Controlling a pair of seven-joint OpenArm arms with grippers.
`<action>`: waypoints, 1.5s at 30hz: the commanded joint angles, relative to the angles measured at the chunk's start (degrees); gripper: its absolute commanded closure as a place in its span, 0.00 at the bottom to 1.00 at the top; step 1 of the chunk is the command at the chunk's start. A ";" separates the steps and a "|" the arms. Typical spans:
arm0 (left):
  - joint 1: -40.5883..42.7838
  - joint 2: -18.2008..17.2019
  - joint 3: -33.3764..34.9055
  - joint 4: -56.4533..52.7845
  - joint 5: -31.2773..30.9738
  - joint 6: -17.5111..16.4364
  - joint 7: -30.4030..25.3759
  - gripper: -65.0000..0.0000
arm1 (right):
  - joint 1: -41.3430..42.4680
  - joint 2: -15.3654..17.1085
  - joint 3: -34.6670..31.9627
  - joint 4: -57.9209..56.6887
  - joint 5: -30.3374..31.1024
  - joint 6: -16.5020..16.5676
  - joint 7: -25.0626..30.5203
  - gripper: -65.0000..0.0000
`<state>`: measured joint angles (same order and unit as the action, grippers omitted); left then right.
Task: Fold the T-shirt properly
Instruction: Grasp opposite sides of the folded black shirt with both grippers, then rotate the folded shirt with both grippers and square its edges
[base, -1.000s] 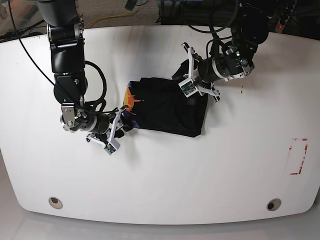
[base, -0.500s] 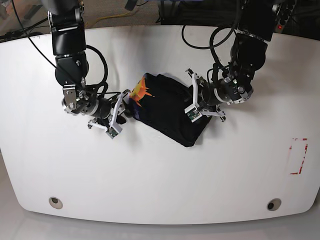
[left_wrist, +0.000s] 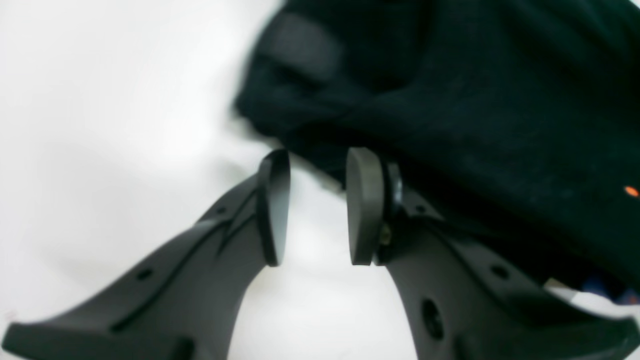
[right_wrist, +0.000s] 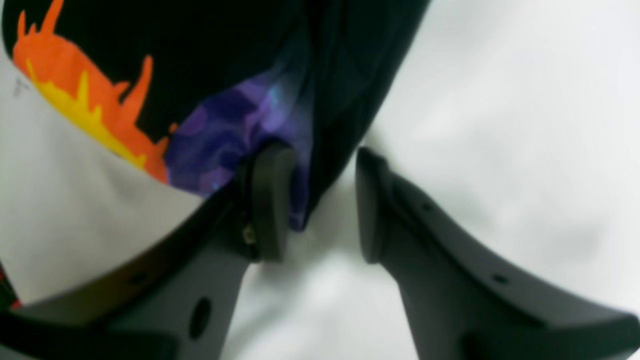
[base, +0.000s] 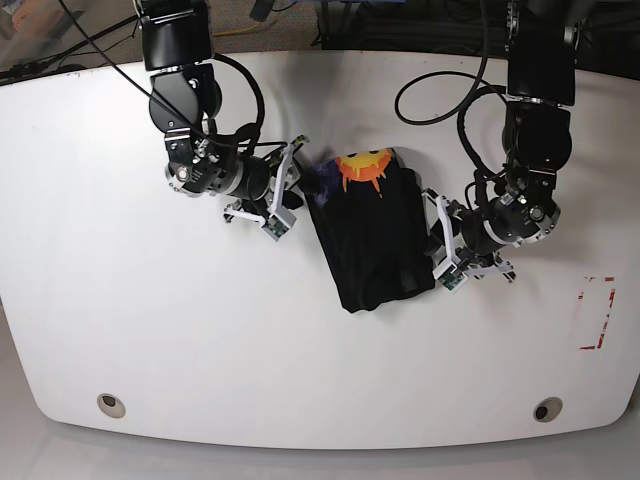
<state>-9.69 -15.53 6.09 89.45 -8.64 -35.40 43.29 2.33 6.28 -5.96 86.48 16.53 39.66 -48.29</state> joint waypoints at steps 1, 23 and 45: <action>-0.90 -1.83 -1.21 3.78 -0.72 0.01 -1.13 0.74 | 0.97 -2.11 0.02 0.95 -0.05 0.34 -1.77 0.69; 17.47 3.27 -3.67 19.43 -0.45 0.01 -1.13 0.74 | 13.98 -3.78 0.20 8.16 4.61 0.34 -10.92 0.68; 20.02 3.35 -5.16 16.97 -0.37 0.10 -1.22 0.74 | 23.65 -9.05 -10.88 -25.95 3.64 0.34 4.91 0.68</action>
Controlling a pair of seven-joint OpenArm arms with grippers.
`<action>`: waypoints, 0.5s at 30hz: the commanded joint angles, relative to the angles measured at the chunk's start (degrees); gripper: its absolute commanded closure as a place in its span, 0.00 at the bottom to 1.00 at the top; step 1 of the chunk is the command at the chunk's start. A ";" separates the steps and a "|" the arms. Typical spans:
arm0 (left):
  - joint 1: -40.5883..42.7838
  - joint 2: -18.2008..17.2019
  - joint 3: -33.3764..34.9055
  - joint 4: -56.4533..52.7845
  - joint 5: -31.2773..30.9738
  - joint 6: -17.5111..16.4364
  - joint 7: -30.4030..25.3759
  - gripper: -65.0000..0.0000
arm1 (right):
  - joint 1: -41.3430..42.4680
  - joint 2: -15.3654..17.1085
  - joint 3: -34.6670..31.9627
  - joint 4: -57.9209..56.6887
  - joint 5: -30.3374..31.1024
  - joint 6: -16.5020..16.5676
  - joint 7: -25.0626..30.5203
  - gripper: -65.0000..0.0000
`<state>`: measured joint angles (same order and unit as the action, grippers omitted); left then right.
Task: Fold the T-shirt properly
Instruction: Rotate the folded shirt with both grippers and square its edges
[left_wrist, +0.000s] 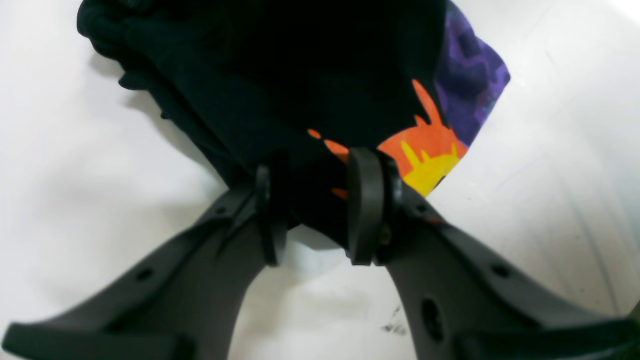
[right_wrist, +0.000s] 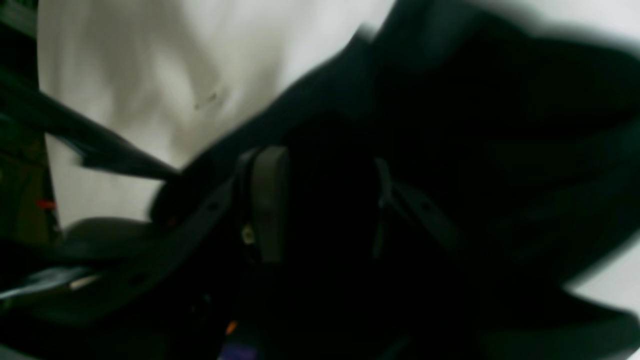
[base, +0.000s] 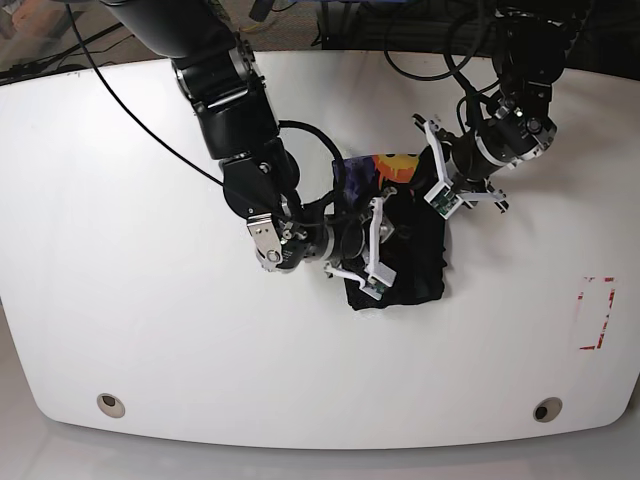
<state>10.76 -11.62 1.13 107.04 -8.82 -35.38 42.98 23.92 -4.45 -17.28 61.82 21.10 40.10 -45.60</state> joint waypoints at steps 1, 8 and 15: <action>-0.43 -0.65 -0.20 -2.47 -0.19 0.08 -0.92 0.74 | 2.58 2.47 0.44 -2.88 -1.28 -0.10 3.63 0.68; -0.96 -1.35 -0.03 -13.46 -0.54 -0.01 -1.18 0.74 | 4.08 7.31 0.35 -6.57 3.29 -0.10 6.18 0.68; -1.14 -1.17 -0.03 -14.87 -0.54 -0.01 -1.18 0.74 | 5.48 10.73 0.27 -5.25 11.73 -0.10 5.82 0.68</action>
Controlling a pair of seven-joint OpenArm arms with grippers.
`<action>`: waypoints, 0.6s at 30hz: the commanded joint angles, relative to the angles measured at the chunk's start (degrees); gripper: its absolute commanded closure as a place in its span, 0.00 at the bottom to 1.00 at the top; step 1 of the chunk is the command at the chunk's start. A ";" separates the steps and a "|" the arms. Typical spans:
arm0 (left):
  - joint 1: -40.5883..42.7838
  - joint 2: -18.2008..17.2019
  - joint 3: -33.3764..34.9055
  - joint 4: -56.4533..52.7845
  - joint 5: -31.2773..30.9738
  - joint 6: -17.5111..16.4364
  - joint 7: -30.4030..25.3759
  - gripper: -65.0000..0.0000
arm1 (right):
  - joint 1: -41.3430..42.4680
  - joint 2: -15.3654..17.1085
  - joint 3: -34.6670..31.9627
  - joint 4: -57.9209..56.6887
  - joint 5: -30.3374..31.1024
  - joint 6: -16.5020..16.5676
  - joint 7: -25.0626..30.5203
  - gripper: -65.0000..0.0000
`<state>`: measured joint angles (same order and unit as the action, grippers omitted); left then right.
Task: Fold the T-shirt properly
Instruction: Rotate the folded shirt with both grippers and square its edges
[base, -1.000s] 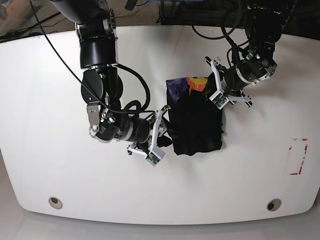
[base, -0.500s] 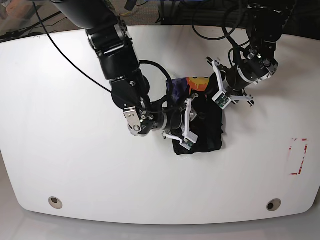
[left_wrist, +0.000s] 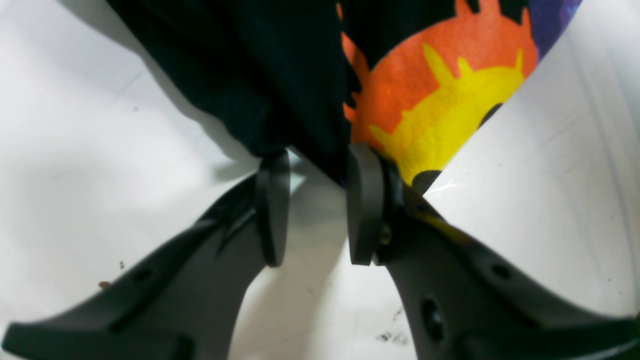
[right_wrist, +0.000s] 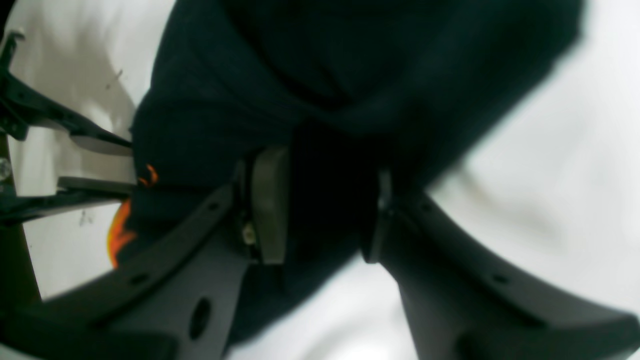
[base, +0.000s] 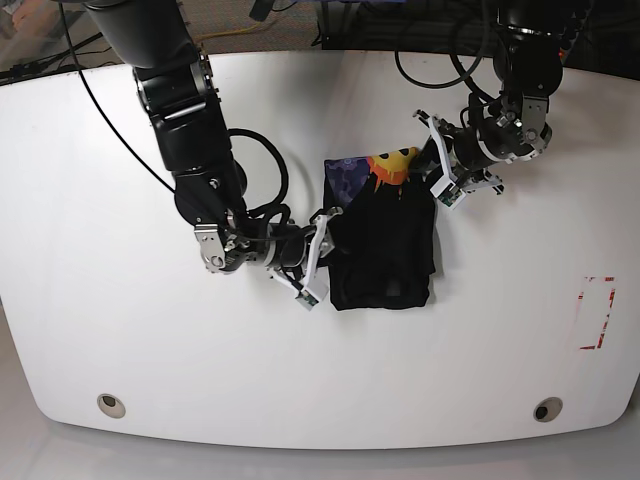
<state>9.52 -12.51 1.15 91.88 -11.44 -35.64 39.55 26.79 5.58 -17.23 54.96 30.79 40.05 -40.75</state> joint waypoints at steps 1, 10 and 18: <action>0.28 -0.28 -0.14 0.48 1.99 0.25 2.25 0.74 | 2.97 0.97 0.22 1.61 2.58 -0.05 0.97 0.68; 1.69 -0.54 -0.49 14.89 1.99 0.17 2.60 0.74 | 5.17 0.88 0.31 6.10 2.75 -0.05 -3.34 0.69; 0.02 0.69 -0.05 17.88 2.17 0.52 2.60 0.74 | 4.12 -2.82 0.22 9.88 2.31 -0.05 -6.24 0.69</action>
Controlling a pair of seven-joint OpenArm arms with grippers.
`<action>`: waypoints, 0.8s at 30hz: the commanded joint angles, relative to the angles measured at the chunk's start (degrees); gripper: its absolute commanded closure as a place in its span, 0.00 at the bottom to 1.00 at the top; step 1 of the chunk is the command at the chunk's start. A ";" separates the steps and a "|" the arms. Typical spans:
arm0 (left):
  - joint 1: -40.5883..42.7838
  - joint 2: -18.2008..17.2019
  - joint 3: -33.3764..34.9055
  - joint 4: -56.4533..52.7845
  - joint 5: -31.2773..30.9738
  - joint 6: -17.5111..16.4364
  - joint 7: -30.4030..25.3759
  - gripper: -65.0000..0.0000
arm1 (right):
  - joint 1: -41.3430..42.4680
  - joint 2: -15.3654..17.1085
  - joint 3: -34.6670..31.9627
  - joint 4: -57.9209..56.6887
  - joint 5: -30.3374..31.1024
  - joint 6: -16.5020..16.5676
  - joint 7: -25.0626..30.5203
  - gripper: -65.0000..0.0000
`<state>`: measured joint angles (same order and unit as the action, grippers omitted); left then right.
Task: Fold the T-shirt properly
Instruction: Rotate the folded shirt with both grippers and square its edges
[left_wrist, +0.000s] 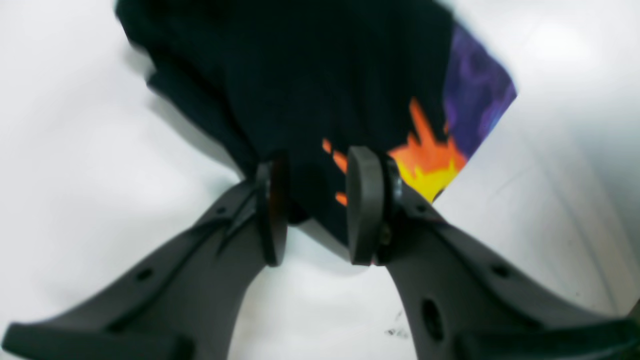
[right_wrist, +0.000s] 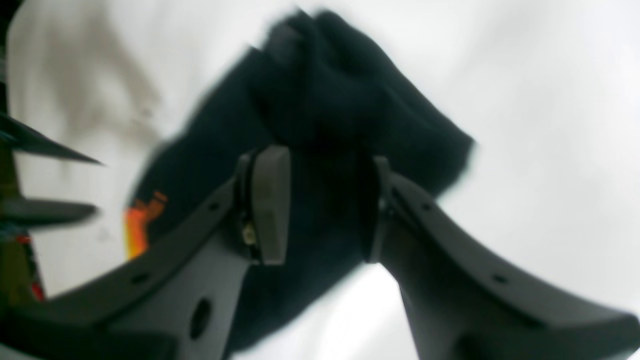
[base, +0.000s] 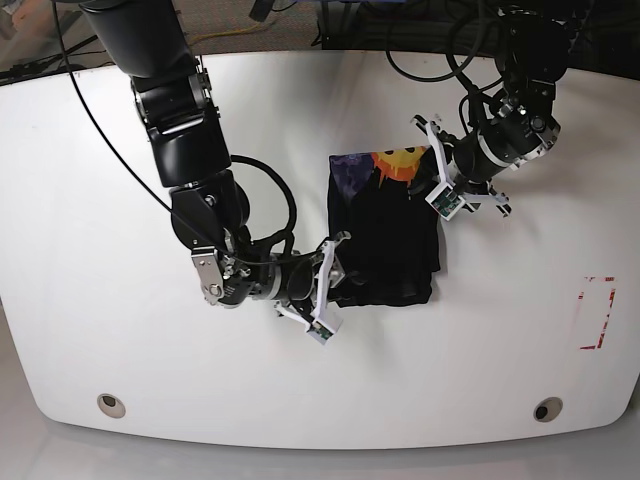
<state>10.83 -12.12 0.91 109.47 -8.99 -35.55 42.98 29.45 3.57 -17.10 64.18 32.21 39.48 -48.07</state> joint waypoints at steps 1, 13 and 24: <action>-1.82 1.26 0.19 -0.50 -0.28 0.43 -0.83 0.74 | 1.45 -1.24 0.00 -0.31 0.72 0.52 1.17 0.69; -4.90 3.20 2.04 -15.54 -0.10 0.25 -1.09 0.74 | 1.98 -2.56 0.09 -19.83 -12.21 0.52 18.76 0.68; -4.54 3.11 2.65 -13.78 -0.19 0.43 -0.92 0.74 | 4.26 -0.28 0.27 -12.45 -11.77 0.52 15.50 0.69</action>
<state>6.48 -8.86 3.55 93.49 -9.43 -34.92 41.04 31.20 2.74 -17.21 47.37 19.68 40.14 -32.03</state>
